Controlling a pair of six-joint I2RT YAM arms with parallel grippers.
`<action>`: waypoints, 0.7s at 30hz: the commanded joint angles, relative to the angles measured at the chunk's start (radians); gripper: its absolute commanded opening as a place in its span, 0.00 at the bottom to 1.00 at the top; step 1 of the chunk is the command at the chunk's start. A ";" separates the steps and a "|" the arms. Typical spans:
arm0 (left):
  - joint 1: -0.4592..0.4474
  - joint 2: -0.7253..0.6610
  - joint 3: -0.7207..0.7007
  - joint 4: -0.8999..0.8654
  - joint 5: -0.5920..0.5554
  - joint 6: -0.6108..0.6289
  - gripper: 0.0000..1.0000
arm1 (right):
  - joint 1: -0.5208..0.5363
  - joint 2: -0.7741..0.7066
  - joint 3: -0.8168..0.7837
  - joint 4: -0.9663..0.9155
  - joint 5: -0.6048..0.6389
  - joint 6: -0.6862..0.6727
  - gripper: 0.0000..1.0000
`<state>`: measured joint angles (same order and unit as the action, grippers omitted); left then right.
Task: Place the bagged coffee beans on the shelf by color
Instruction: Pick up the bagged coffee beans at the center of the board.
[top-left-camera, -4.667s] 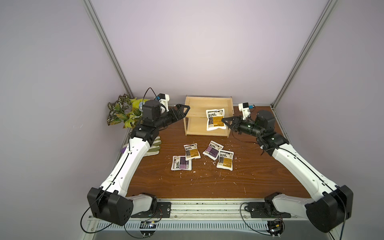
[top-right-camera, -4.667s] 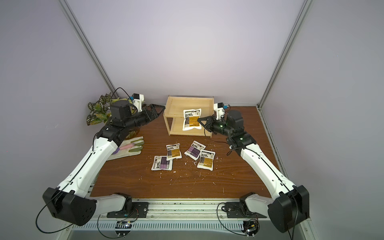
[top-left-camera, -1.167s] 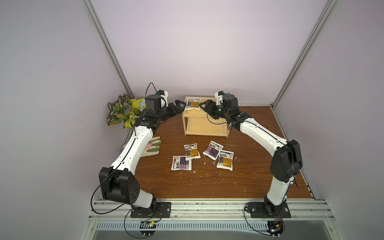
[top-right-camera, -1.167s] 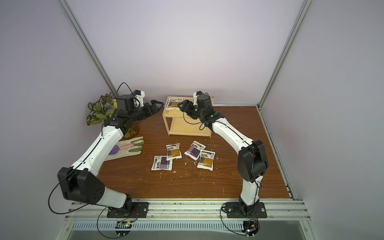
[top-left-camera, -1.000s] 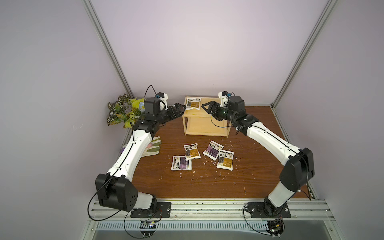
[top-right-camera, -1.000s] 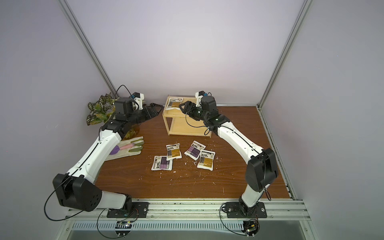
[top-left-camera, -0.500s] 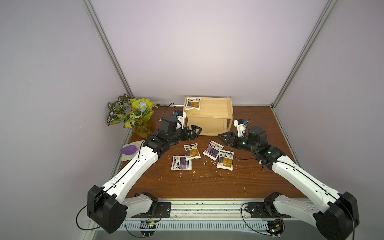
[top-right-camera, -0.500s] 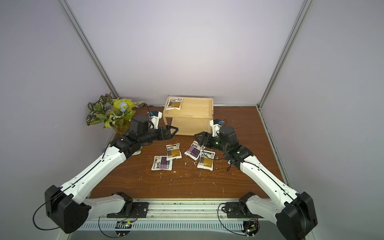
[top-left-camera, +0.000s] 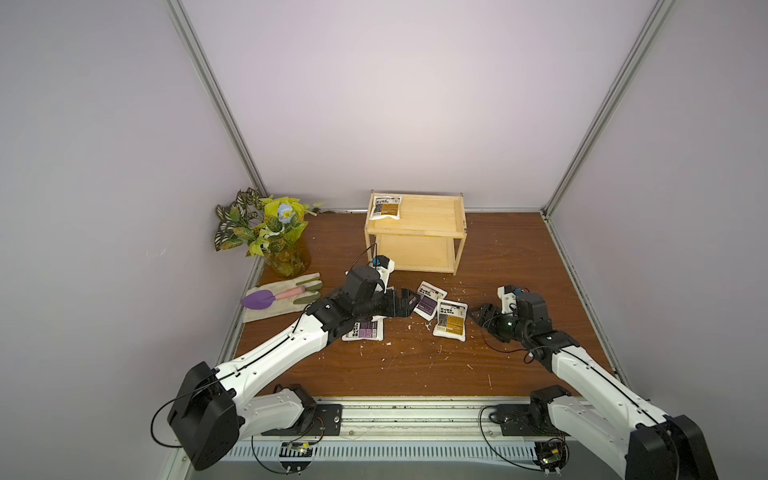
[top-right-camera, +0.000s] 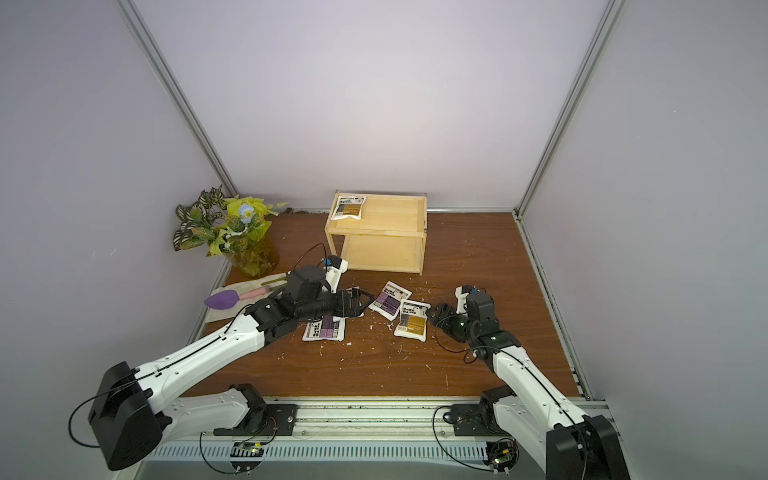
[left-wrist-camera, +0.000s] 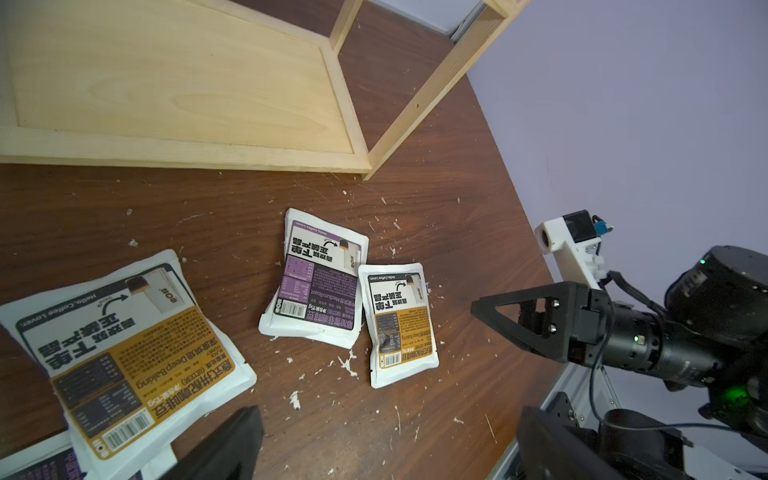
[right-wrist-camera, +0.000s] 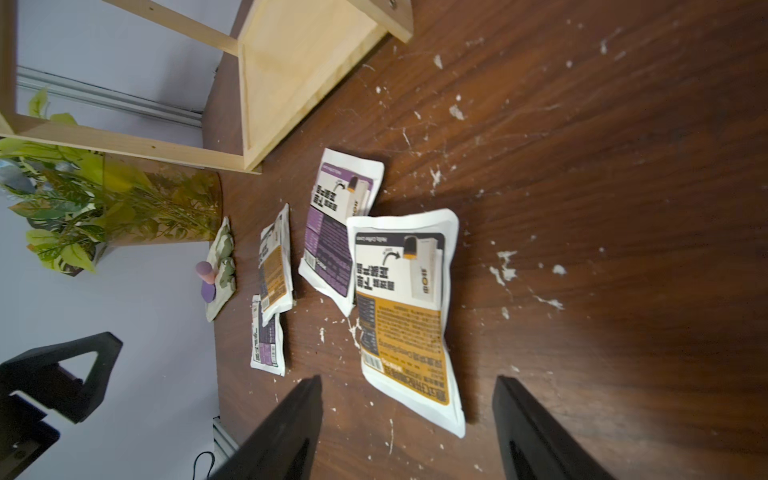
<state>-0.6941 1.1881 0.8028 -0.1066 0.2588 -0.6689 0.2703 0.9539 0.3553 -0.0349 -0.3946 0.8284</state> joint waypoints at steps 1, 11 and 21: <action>-0.010 0.026 -0.008 0.080 0.011 -0.010 0.99 | -0.009 0.031 -0.030 0.079 -0.055 -0.028 0.69; -0.027 0.099 -0.018 0.120 0.067 0.002 1.00 | -0.008 0.161 -0.063 0.228 -0.102 -0.033 0.61; -0.034 0.148 -0.025 0.175 0.097 -0.016 0.99 | -0.008 0.264 -0.070 0.342 -0.149 -0.004 0.56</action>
<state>-0.7147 1.3239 0.7822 0.0284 0.3344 -0.6807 0.2661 1.2011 0.2947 0.2348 -0.5041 0.8204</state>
